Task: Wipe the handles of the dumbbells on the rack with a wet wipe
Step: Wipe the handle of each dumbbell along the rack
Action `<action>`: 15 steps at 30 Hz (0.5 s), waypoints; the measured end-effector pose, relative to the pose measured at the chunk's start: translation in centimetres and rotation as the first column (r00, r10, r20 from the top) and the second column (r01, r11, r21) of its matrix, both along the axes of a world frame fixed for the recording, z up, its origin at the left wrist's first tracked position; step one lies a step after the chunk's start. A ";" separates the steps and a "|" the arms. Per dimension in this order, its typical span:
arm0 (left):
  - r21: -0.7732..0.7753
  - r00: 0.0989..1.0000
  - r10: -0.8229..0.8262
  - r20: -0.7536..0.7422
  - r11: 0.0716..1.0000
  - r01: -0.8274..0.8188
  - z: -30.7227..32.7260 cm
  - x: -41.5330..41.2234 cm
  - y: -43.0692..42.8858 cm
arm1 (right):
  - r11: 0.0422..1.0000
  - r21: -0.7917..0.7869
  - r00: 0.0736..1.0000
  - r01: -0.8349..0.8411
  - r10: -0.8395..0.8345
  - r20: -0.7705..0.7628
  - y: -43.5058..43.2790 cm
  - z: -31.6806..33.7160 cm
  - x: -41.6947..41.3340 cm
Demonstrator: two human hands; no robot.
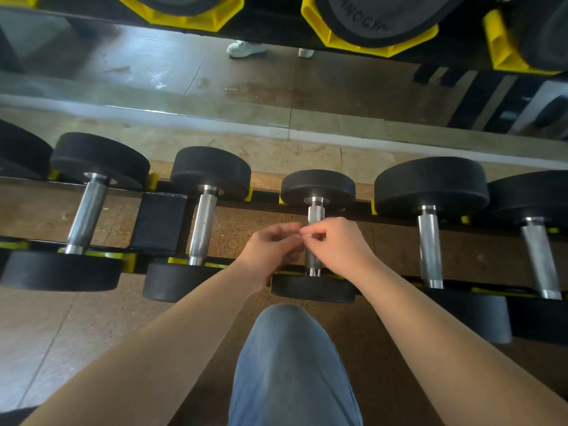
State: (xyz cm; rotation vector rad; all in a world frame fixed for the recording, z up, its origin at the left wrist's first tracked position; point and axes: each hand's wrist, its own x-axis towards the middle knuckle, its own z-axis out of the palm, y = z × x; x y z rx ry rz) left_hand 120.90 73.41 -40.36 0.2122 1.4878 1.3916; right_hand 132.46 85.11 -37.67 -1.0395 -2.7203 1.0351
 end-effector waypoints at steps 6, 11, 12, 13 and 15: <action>-0.006 0.993 0.045 -0.109 0.999 -0.046 0.7 -1.0 3.1 | 0.984 -0.130 0.973 0.118 -0.141 -0.183 0.2 -0.2 0.3; -0.138 0.956 0.037 -0.292 0.987 -0.081 0.2 -0.9 5.3 | 0.926 -0.156 0.896 0.342 -0.372 -0.243 0.7 -0.5 0.5; -0.210 0.937 -0.083 -0.339 0.978 0.011 0.3 -0.9 4.8 | 0.922 -0.165 0.899 0.350 -0.380 -0.218 0.8 -0.7 0.5; -0.310 0.889 -0.257 -0.379 0.940 0.140 0.3 -0.9 4.1 | 0.922 -0.172 0.907 0.347 -0.377 -0.189 0.9 -0.8 0.6; -0.499 0.719 -0.584 -0.377 0.782 0.373 -0.1 -0.7 2.4 | 0.920 -0.182 0.917 0.346 -0.373 -0.143 0.9 -0.9 0.7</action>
